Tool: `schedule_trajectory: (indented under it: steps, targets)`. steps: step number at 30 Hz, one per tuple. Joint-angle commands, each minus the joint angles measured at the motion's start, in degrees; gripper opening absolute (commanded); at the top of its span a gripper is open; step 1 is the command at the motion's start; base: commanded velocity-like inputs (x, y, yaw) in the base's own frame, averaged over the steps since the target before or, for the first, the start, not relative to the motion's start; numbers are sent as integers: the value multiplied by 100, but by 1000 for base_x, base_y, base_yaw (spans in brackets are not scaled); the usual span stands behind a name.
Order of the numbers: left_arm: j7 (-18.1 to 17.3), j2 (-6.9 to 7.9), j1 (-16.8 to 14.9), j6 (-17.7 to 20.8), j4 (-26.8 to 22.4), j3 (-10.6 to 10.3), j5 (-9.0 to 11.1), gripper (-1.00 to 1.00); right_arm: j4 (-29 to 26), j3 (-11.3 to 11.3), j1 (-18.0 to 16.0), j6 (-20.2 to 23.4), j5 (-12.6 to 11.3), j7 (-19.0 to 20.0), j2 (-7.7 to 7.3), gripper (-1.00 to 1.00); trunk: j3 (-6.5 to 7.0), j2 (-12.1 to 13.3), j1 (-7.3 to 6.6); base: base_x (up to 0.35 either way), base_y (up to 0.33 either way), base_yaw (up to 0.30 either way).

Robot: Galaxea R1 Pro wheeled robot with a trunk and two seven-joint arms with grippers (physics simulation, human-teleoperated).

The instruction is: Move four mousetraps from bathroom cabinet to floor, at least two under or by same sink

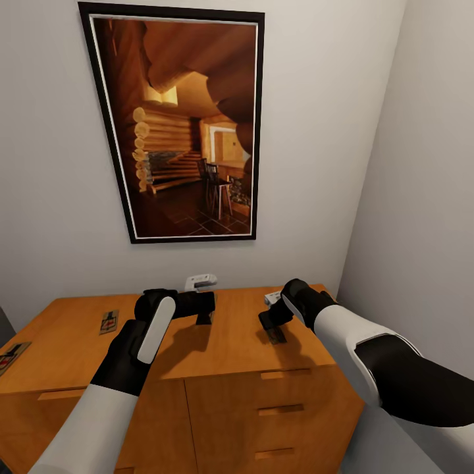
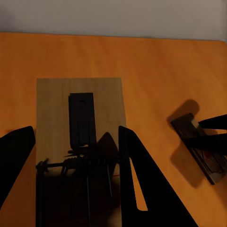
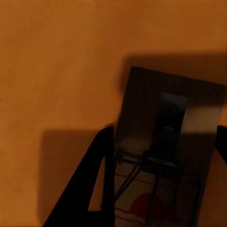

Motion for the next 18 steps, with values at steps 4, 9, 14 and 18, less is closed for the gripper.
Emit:
schedule_trajectory:
  steps: [4, 9, 14, 18]
  targets:
    - [60, 0, -5, 20, -5, -2, 60, -100, 285, -22, 1, 39, -11, 40, 0, -100, -9, -4, 1, 0, 0, 0]
    - [60, 0, -5, 19, -5, -2, 60, -100, 285, -22, 1, 39, -9, 40, 0, -100, -9, -4, 1, 0, 0, 0]
    - [60, 11, -5, 14, -5, -2, 57, -100, 285, -22, 1, 39, -9, 40, 0, -100, -9, -4, 1, 0, 0, 0]
    - [60, 27, -5, 11, -5, -4, 57, -100, 285, -22, 1, 39, -8, 40, 0, -100, -9, -4, 1, 0, 0, 0]
